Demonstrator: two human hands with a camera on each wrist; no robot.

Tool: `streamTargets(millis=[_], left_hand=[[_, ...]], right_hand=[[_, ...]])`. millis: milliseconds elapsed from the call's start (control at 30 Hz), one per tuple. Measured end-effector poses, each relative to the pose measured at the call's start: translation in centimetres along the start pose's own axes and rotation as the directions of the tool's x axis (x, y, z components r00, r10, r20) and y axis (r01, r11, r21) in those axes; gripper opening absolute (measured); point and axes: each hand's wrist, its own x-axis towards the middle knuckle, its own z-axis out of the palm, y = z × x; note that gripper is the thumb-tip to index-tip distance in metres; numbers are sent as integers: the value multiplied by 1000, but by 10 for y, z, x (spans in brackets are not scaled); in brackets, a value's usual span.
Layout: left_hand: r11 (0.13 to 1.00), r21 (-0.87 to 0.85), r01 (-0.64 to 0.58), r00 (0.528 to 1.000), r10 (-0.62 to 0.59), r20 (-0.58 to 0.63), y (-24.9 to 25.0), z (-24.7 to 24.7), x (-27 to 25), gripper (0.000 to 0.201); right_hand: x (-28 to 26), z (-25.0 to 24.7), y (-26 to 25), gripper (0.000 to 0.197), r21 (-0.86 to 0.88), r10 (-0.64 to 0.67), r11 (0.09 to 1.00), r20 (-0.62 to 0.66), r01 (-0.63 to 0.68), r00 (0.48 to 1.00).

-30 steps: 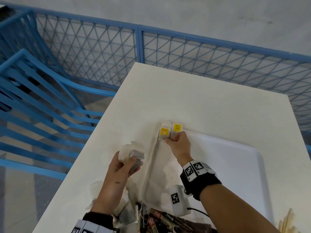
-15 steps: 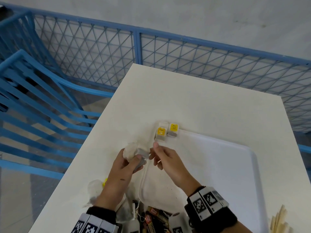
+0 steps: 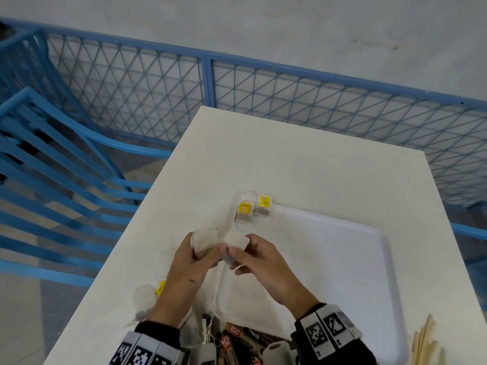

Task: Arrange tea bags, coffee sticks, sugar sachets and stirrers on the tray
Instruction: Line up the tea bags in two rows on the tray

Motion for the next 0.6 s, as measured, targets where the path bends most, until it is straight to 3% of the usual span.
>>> streamTargets(millis=[100, 200, 300, 400, 467, 600], left_hand=[[1000, 7, -8, 1000, 8, 4, -5, 0, 3, 43], [1000, 6, 3, 1000, -3, 4, -10, 1, 3, 50], [998, -45, 34, 999, -35, -25, -13, 1, 3, 31], [989, -132, 62, 998, -66, -23, -14, -2, 4, 47], [983, -170, 73, 997, -77, -17, -15, -5, 4, 55], [978, -198, 68, 998, -70, -5, -16, -6, 5, 59]], right_hand=[[-1, -1, 4, 30, 151, 31, 988, 39, -37, 999], [1, -4, 9, 20, 151, 33, 988, 27, -37, 999], [10, -11, 11, 12, 185, 42, 982, -47, -32, 998], [21, -22, 12, 5, 284, 52, 959, -140, -10, 989], [31, -33, 13, 16, 349, 77, 937, -242, 12, 967], [50, -50, 15, 13, 185, 84, 983, -428, -4, 900]])
